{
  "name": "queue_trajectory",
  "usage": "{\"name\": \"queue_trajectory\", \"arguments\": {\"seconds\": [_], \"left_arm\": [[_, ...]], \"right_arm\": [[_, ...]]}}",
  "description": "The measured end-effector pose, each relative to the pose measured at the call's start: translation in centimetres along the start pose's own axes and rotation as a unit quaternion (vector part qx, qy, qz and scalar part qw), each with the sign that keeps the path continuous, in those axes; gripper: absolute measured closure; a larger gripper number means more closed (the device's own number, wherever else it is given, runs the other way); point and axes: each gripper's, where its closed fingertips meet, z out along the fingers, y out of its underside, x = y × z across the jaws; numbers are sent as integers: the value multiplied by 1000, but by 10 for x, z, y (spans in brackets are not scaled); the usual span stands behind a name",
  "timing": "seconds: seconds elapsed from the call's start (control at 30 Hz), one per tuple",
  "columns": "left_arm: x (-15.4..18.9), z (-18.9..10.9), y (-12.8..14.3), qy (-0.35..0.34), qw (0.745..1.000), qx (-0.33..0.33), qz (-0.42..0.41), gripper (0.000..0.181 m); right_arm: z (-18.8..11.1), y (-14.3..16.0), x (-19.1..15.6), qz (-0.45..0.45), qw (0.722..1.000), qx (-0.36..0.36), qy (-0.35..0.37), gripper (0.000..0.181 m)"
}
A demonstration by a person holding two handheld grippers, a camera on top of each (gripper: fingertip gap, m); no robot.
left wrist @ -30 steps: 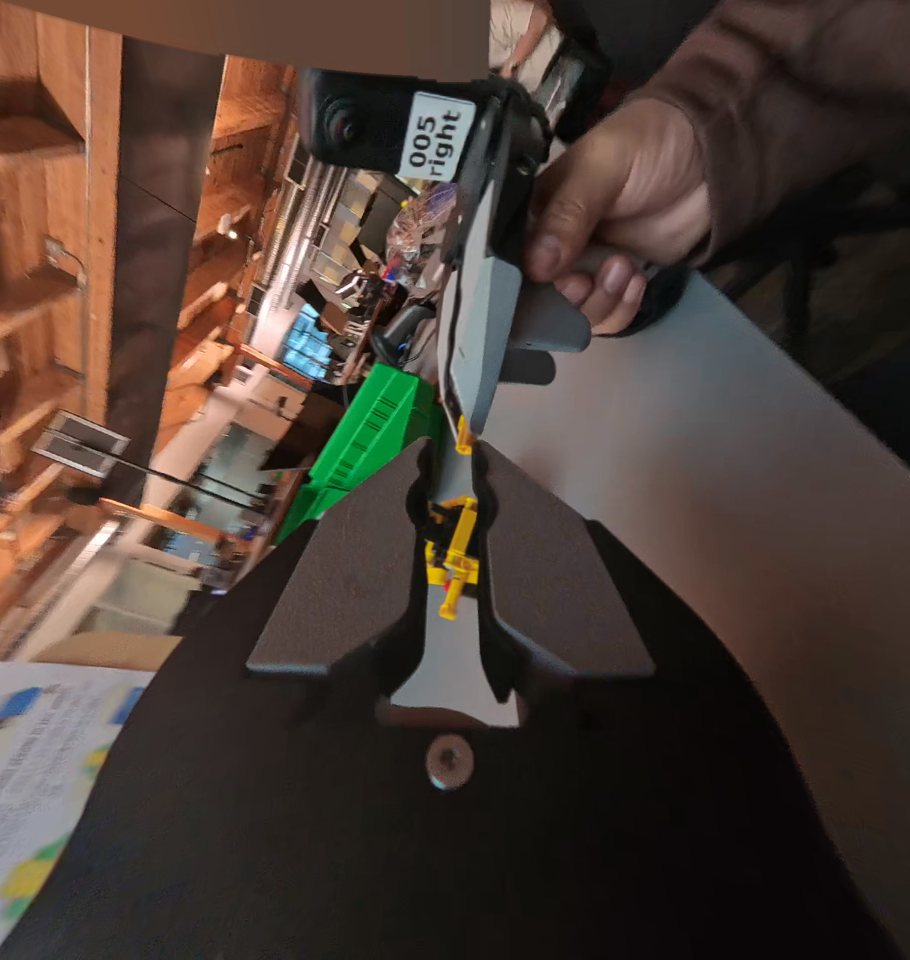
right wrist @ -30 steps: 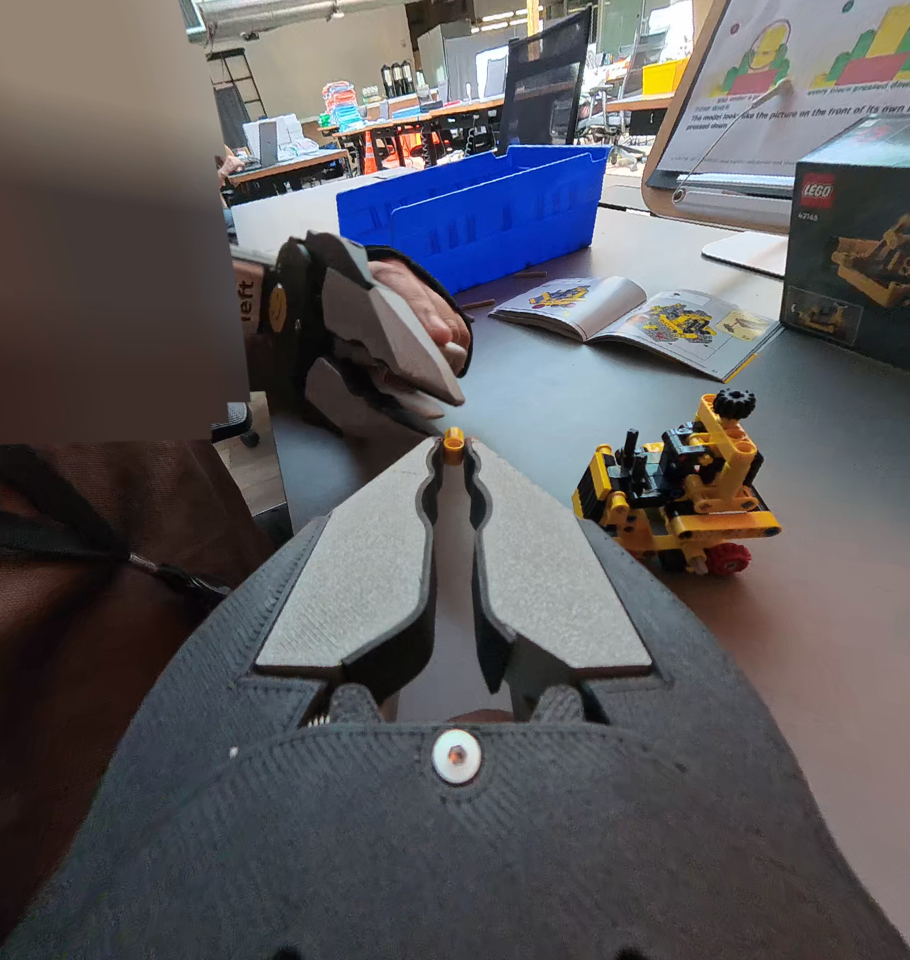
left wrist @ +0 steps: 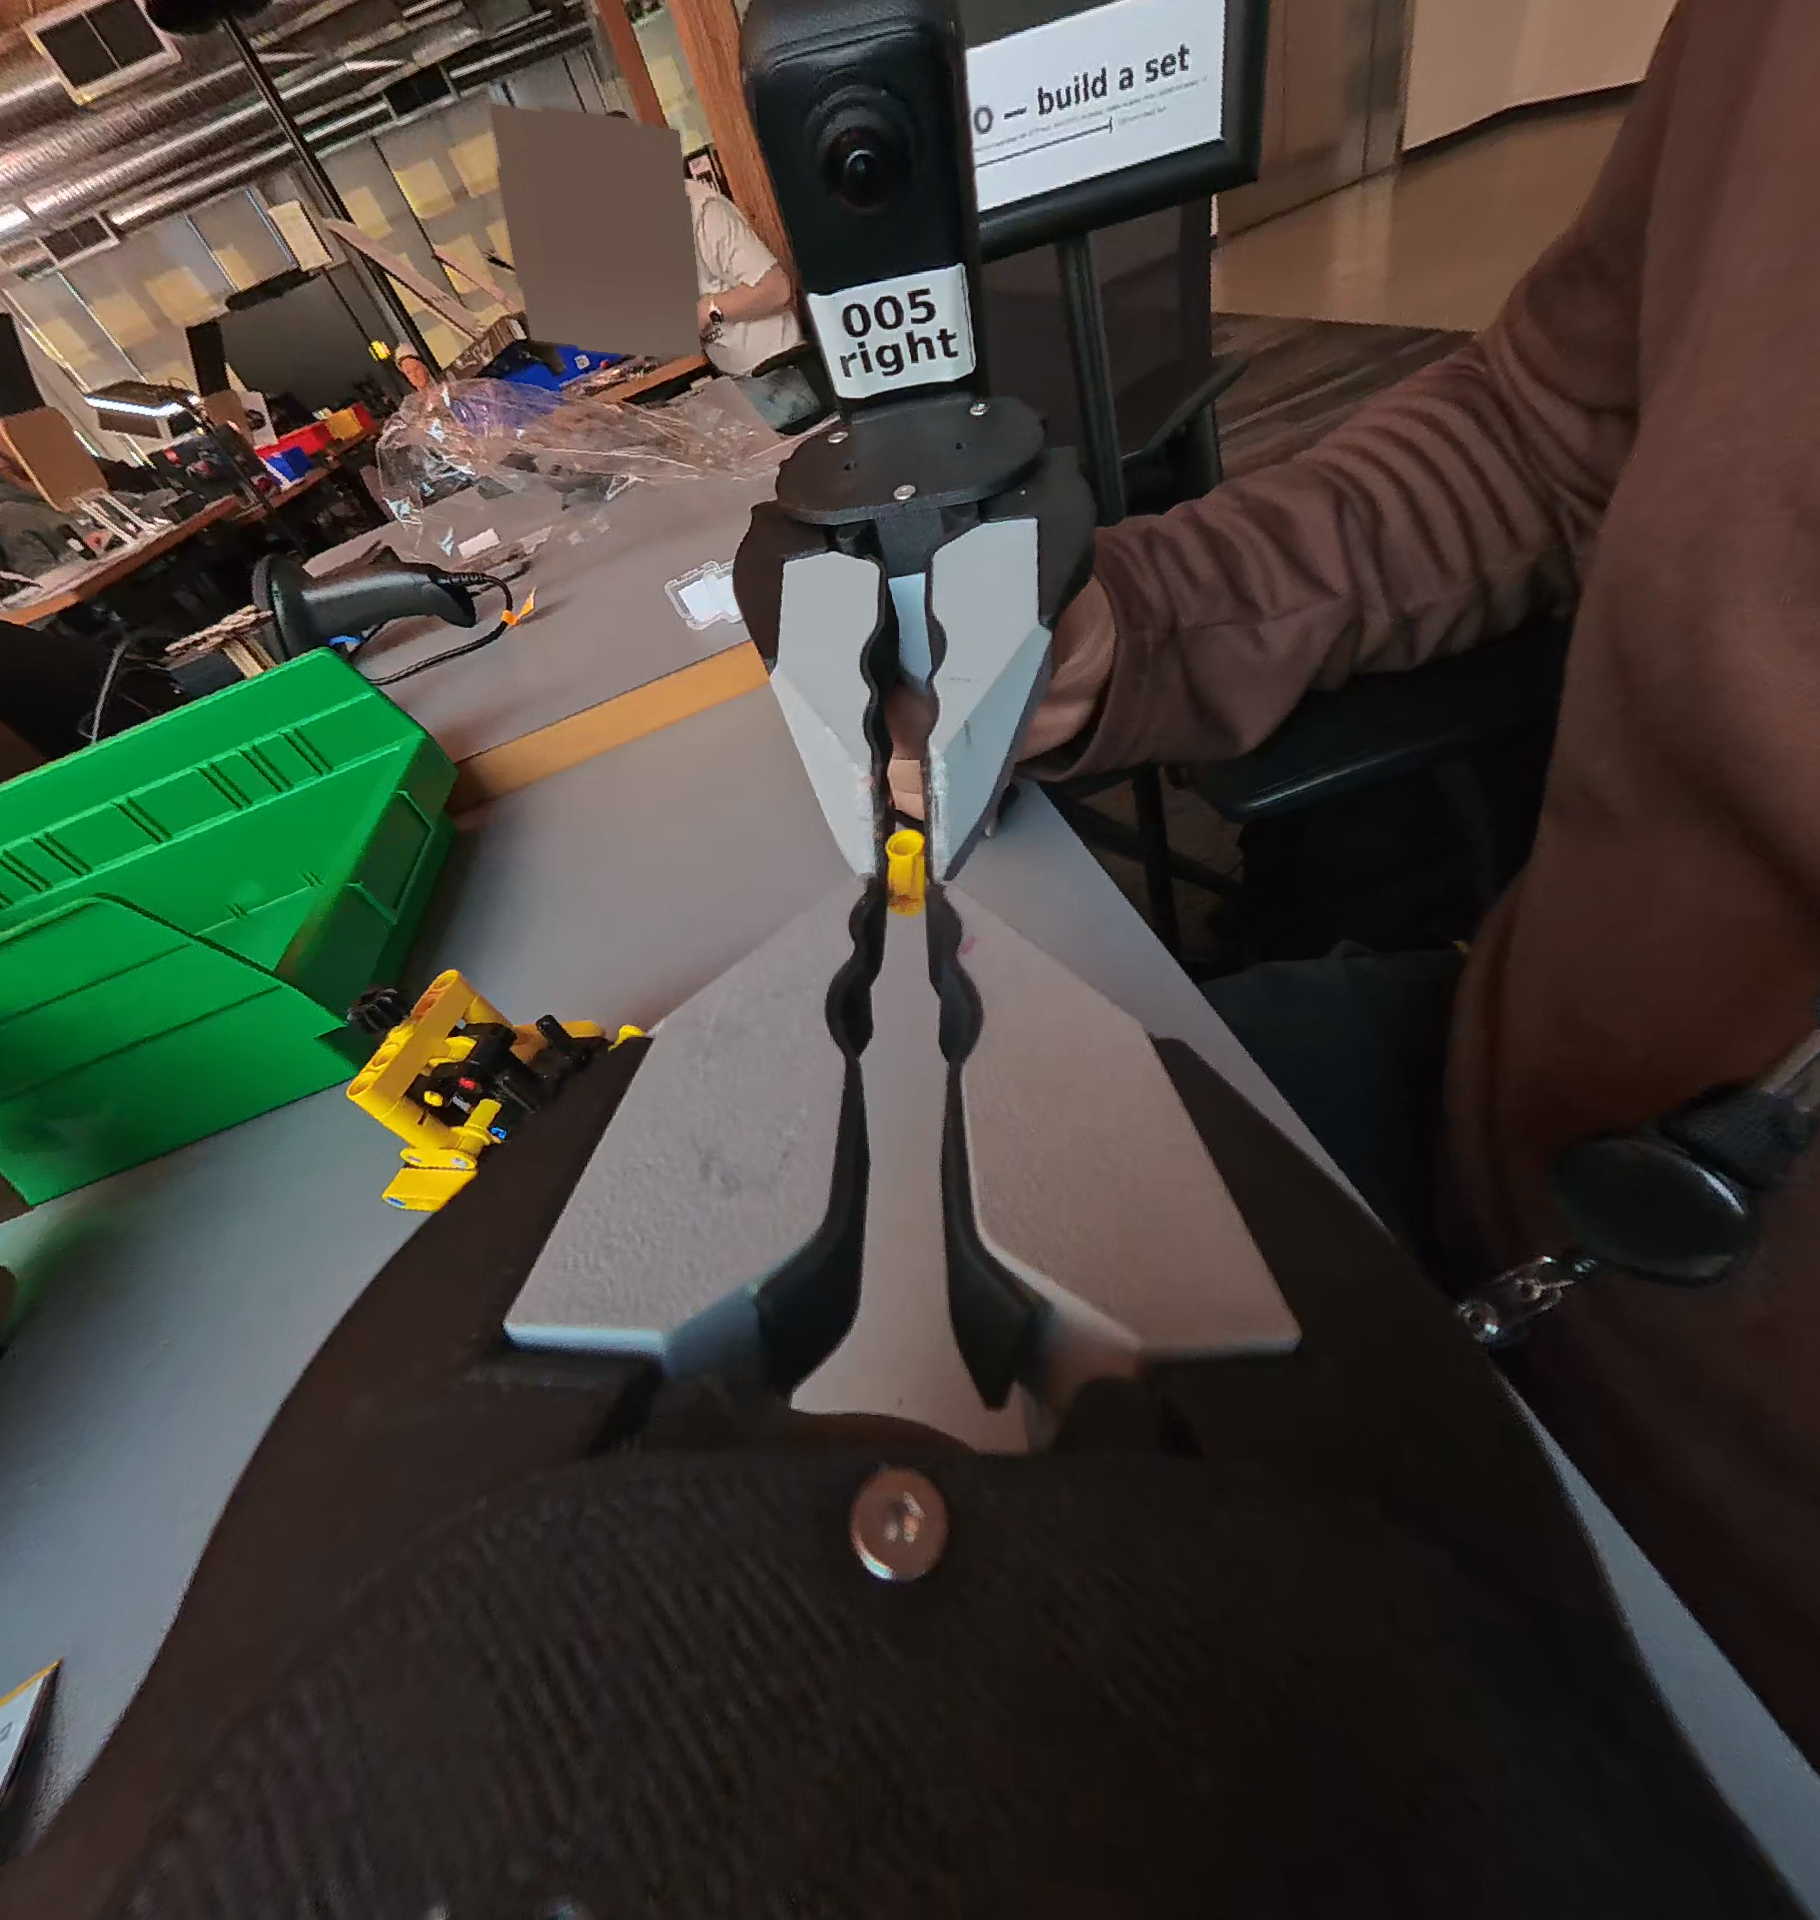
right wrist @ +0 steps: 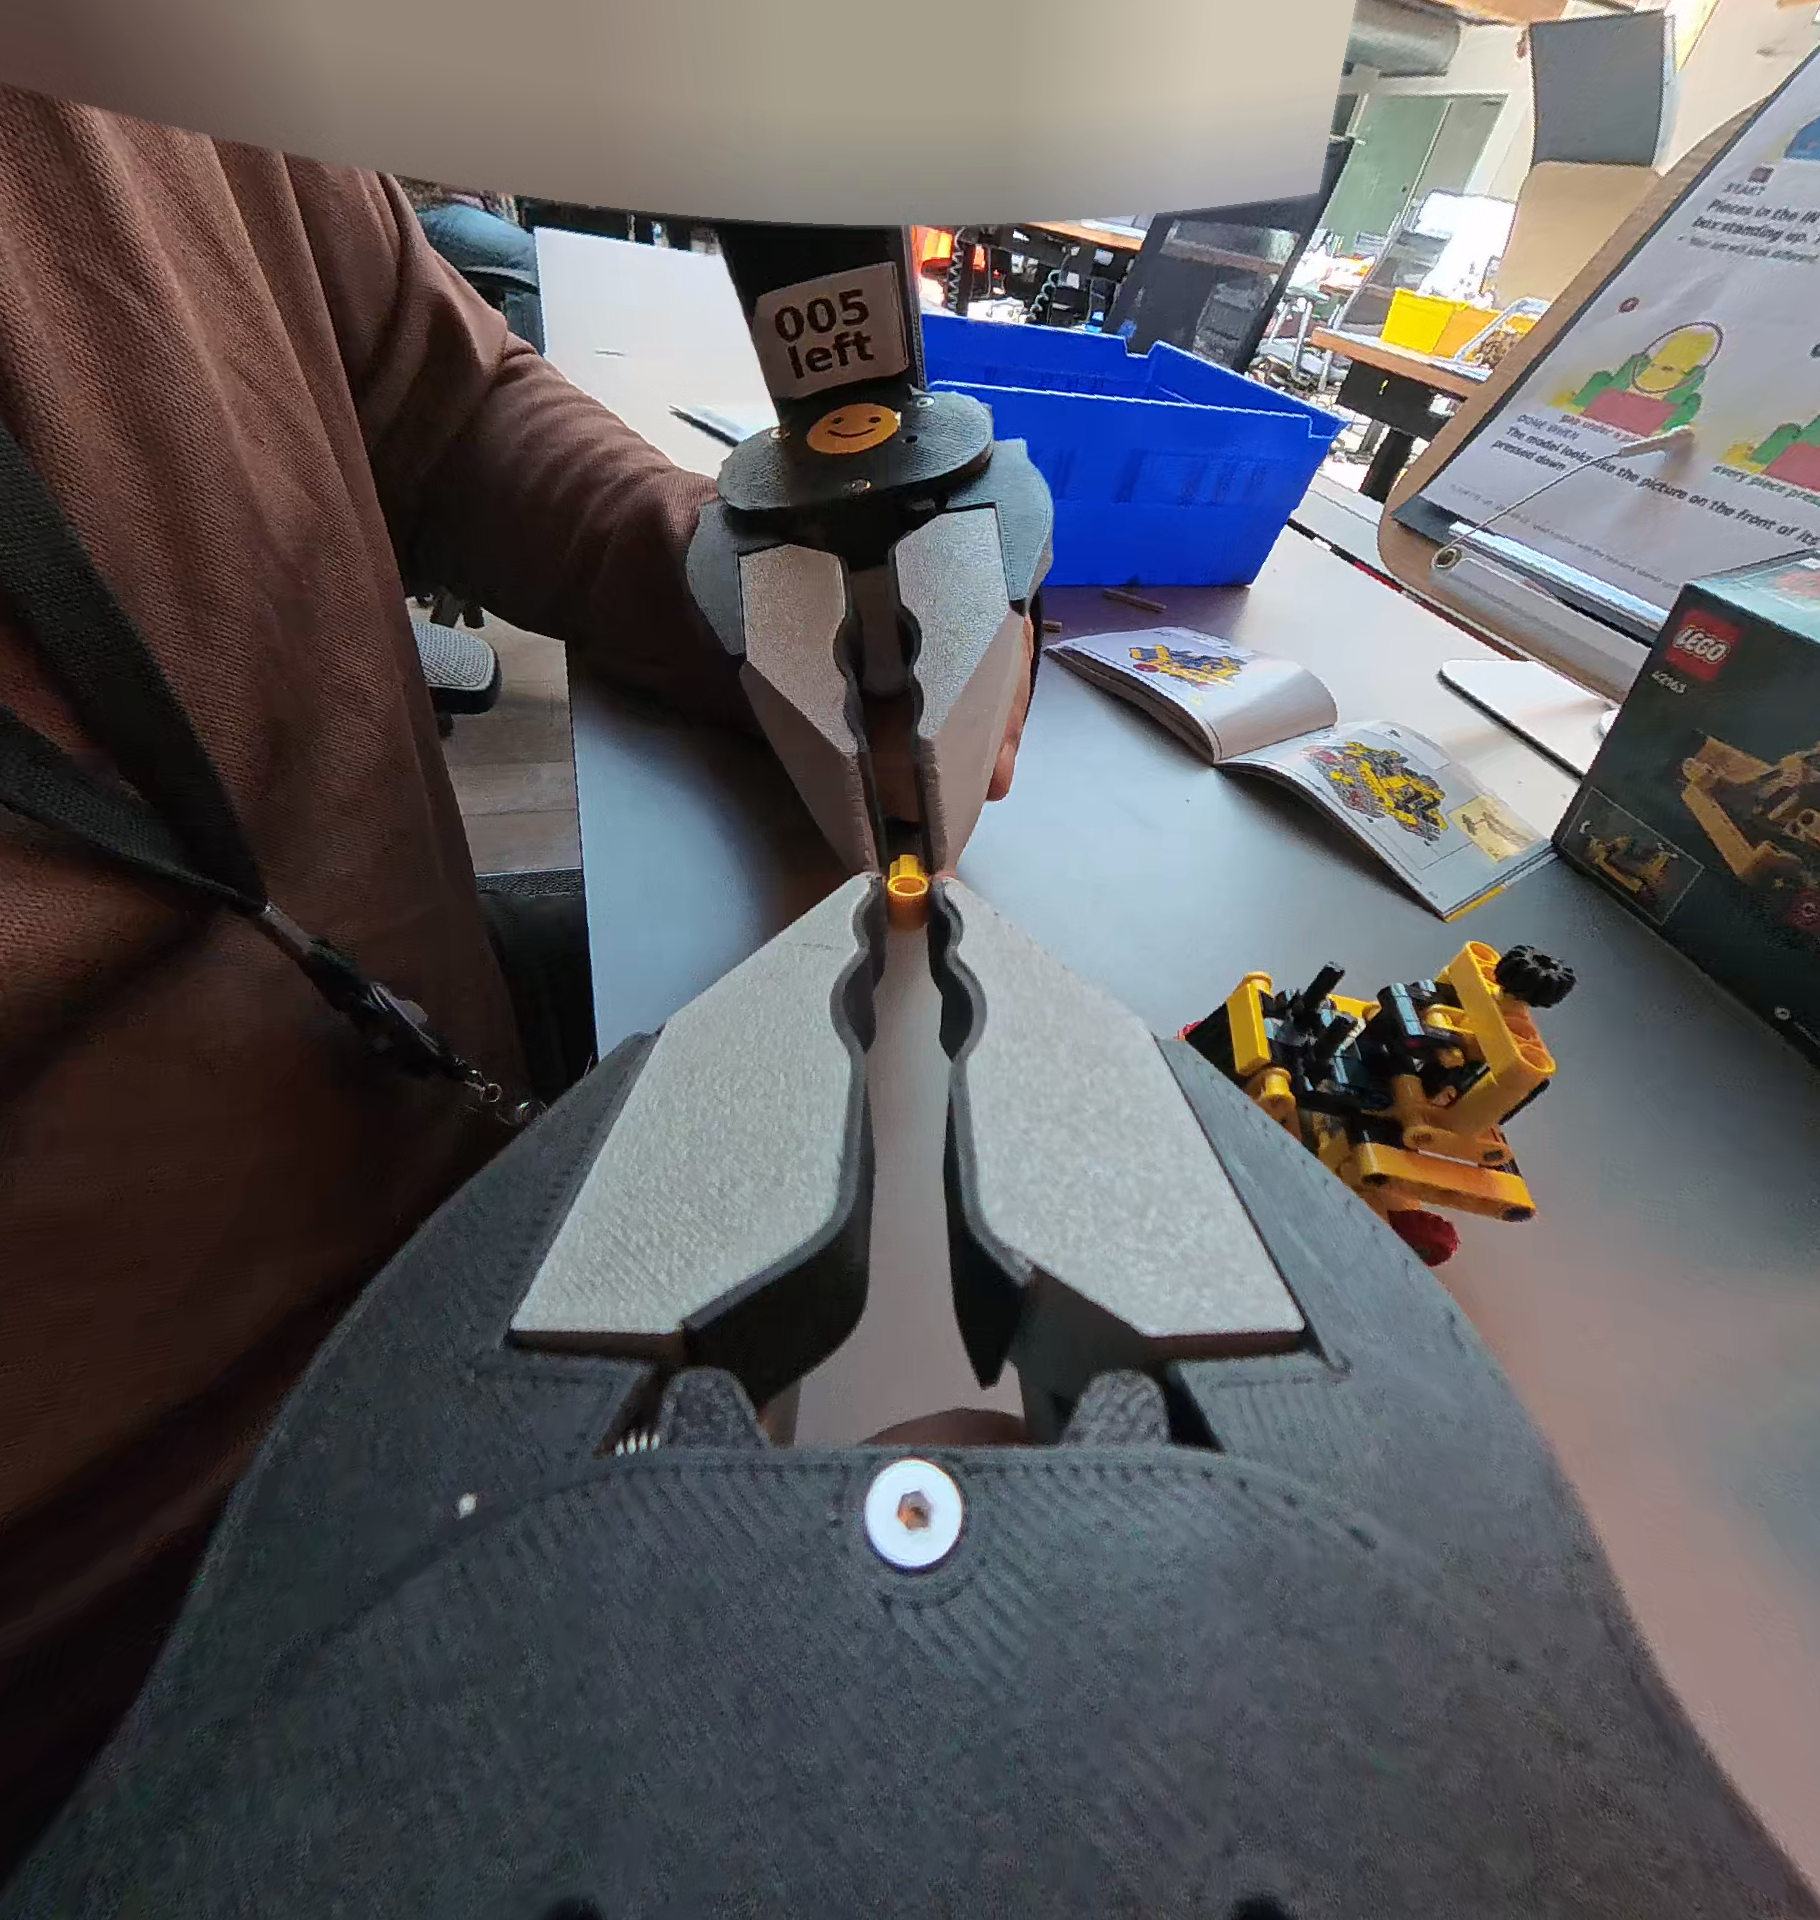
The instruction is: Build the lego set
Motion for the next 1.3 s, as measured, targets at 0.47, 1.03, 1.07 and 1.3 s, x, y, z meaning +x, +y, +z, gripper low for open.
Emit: {"name": "queue_trajectory", "arguments": {"seconds": [0.47,1.03,1.07,1.3], "left_arm": [[-3,1,9,-5,1000,-31,4,177],[-9,0,10,-10,999,-30,-23,178],[-16,-2,9,-25,999,-21,-28,172],[-84,-14,53,-88,982,-103,-132,127]], "right_arm": [[-1,5,3,-9,1000,-19,12,177],[-4,16,13,-39,997,-59,40,177],[-9,21,22,-45,995,-76,56,177],[-41,61,98,57,981,-150,113,177]]}}
